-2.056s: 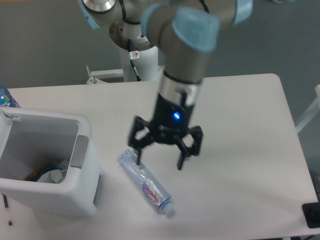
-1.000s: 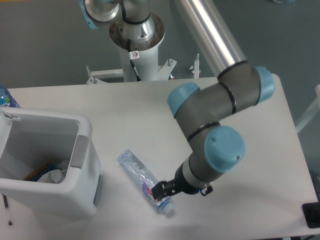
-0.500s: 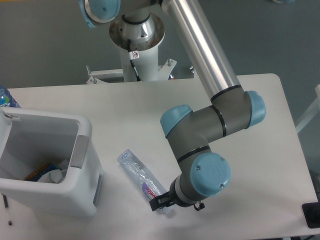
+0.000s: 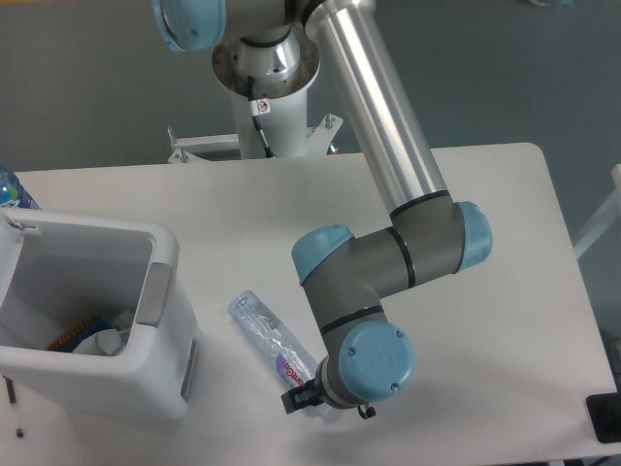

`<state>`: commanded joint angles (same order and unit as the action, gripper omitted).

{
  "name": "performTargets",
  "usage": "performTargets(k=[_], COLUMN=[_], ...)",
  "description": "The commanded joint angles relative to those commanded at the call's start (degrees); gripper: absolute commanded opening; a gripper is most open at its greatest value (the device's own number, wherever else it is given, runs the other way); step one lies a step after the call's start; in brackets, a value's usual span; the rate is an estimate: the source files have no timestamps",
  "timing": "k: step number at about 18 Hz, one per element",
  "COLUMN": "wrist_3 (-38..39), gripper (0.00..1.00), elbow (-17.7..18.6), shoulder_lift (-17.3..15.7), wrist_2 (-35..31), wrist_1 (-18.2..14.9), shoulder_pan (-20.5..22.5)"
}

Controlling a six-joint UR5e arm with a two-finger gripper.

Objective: Place the trash in the trash can
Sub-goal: 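Rotate the gripper and lower it around the bottle's cap end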

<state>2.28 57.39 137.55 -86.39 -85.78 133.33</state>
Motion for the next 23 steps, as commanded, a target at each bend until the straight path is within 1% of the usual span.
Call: performTargets(k=[5,10,12,15,17,20,23], wrist_3=[1.8,3.3,4.7,5.9,7.6,8.9,9.1], gripper=[1.00,1.00,0.95,0.75,0.65,0.64,0.62], elbow=[1.8,2.7,2.7,2.5,2.2,1.8,1.7], shoulder_lift=[0.2,0.4,0.9,1.2,1.7,2.4,2.5], wrist_2=[-0.9,-1.9,-3.3,-3.5,-3.5,-5.2,-5.3], wrist_1=[0.1,0.3,0.3,0.4,0.6,0.6,0.7], shoulder_pan=[-1.5,-1.8,-2.1,-2.2,-2.2,-2.3,-2.6])
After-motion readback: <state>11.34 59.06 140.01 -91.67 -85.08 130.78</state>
